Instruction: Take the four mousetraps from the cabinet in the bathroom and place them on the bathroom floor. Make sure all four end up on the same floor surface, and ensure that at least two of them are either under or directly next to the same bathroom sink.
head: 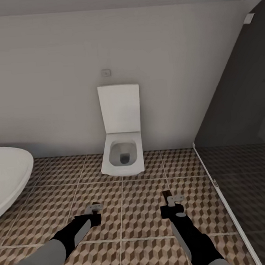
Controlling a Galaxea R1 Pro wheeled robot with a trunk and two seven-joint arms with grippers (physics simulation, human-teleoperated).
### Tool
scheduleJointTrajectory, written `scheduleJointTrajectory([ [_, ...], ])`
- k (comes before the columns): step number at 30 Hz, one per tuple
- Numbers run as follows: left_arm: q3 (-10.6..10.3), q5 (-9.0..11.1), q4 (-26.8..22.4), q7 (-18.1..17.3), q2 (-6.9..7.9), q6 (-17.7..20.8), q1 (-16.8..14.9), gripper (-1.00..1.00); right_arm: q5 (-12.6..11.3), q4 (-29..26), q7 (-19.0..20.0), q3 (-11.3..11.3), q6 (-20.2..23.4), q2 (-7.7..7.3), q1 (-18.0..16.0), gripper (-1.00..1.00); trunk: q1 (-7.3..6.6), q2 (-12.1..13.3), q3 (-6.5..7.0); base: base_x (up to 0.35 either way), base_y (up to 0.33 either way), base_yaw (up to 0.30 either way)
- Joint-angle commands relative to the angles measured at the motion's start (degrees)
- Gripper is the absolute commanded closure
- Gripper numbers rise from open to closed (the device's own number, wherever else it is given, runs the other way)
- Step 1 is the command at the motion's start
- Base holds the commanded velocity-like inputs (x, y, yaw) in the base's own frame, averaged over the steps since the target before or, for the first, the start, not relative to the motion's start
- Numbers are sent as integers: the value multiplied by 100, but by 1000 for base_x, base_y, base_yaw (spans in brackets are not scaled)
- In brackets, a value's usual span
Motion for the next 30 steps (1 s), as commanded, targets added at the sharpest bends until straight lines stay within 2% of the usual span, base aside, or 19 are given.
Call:
scheduleJointTrajectory([
  [1,-48,40,-18,55,7,29,-2,100,-36,-8,-47,18,28,-2,-3,100,22,-44,-32,0,0,0],
  [23,-48,36,-20,55,7,29,-2,100,-36,-8,-46,20,26,0,-3,100,505,-926,-627,0,0,0],
  [27,-48,32,-65,55,7,23,-2,100,-34,-8,-45,51,11,11,-3,100,505,-926,-663,0,0,0],
  [30,-51,31,-195,49,9,18,-2,100,-32,-8,-21,239,-21,13,-4,100,505,-926,-690,0,0,0],
])
